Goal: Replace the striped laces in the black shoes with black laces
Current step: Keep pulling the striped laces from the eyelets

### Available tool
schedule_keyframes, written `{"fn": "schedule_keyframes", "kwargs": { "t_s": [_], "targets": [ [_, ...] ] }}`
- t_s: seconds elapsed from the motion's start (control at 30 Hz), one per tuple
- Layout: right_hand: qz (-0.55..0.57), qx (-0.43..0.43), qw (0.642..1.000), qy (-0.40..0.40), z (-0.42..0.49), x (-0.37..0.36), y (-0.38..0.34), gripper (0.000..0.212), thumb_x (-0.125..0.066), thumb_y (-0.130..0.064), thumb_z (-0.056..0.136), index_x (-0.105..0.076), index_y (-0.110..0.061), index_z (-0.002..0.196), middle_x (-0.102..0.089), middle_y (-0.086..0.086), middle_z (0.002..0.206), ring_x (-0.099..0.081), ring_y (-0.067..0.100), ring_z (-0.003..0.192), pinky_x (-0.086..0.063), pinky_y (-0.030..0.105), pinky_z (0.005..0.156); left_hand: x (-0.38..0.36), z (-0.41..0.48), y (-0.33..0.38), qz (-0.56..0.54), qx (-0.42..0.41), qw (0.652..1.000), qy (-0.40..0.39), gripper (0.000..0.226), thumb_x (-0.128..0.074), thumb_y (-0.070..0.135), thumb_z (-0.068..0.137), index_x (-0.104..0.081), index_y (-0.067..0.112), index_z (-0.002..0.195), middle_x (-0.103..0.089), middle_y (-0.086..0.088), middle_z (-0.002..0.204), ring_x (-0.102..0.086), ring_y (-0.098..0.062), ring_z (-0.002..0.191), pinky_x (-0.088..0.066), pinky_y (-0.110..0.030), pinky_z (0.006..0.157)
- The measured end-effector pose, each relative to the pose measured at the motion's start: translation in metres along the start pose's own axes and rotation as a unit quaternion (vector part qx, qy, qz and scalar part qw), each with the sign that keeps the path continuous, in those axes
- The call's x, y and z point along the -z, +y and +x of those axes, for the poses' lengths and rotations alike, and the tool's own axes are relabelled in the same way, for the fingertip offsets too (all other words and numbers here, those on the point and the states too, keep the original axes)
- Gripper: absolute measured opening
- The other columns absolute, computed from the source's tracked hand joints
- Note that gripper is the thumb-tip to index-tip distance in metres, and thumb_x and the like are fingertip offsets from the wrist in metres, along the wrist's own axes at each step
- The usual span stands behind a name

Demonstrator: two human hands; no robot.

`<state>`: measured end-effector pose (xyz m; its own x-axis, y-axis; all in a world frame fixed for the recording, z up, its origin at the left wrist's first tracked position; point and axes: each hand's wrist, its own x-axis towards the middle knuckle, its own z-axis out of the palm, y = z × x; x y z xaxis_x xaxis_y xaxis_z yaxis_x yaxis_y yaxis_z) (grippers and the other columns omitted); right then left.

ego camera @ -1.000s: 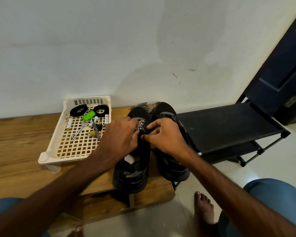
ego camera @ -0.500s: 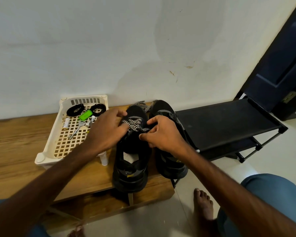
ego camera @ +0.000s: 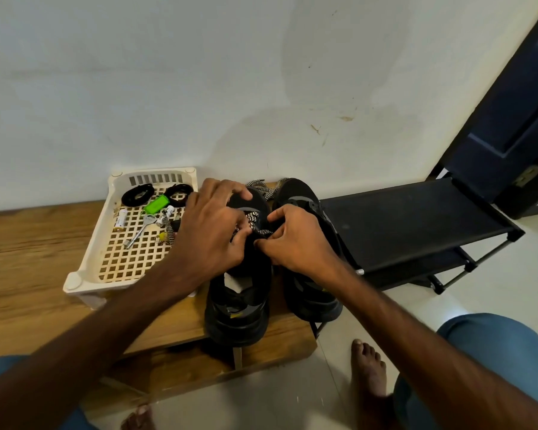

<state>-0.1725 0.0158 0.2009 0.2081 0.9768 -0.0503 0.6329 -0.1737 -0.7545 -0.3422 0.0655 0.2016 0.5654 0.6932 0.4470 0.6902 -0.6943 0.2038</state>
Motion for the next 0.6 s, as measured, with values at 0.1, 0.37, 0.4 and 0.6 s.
{"fn": "schedule_keyframes", "kwargs": {
  "t_s": [0.1, 0.37, 0.4, 0.6],
  "targets": [
    [-0.005, 0.002, 1.0, 0.007, 0.0, -0.005, 0.001, 0.051, -0.084, -0.021, 0.078, -0.058, -0.016, 0.122, -0.074, 0.002, 0.093, -0.072, 0.015, 0.079, -0.062, 0.029, 0.07, 0.009, 0.005, -0.018, 0.016, 0.064, 0.996, 0.062, 0.005, -0.078, 0.015, 0.075, -0.075, 0.019, 0.074, -0.059, 0.003, 0.122, -0.046, -0.026, 0.114, -0.032, -0.038, 0.085],
    [-0.032, 0.011, 0.999, 0.021, 0.001, -0.006, 0.0, 0.057, -0.08, -0.023, 0.078, -0.055, -0.015, 0.128, -0.069, 0.002, 0.099, -0.068, 0.02, 0.095, -0.06, 0.036, 0.082, 0.008, 0.006, -0.033, -0.045, 0.138, 0.988, 0.052, 0.021, -0.077, 0.022, 0.084, -0.077, 0.017, 0.105, -0.054, -0.004, 0.138, -0.042, -0.029, 0.126, -0.037, -0.044, 0.1],
    [-0.031, 0.011, 0.999, 0.023, 0.001, -0.005, 0.0, 0.057, -0.081, -0.024, 0.078, -0.055, -0.015, 0.128, -0.069, 0.001, 0.098, -0.068, 0.018, 0.093, -0.06, 0.033, 0.078, 0.006, 0.004, -0.023, -0.08, 0.101, 0.991, 0.037, 0.025, -0.077, 0.025, 0.084, -0.077, 0.02, 0.108, -0.052, -0.003, 0.141, -0.041, -0.028, 0.127, -0.034, -0.041, 0.103],
    [-0.031, 0.017, 0.999, 0.023, -0.001, -0.003, -0.003, 0.06, -0.084, -0.028, 0.077, -0.054, -0.015, 0.128, -0.07, 0.001, 0.099, -0.069, 0.015, 0.093, -0.057, 0.024, 0.072, 0.004, -0.005, 0.007, -0.004, 0.027, 0.998, -0.06, 0.023, -0.083, 0.03, 0.073, -0.079, 0.027, 0.096, -0.046, 0.002, 0.152, -0.034, -0.027, 0.139, -0.036, -0.054, 0.105]
  ]
}}
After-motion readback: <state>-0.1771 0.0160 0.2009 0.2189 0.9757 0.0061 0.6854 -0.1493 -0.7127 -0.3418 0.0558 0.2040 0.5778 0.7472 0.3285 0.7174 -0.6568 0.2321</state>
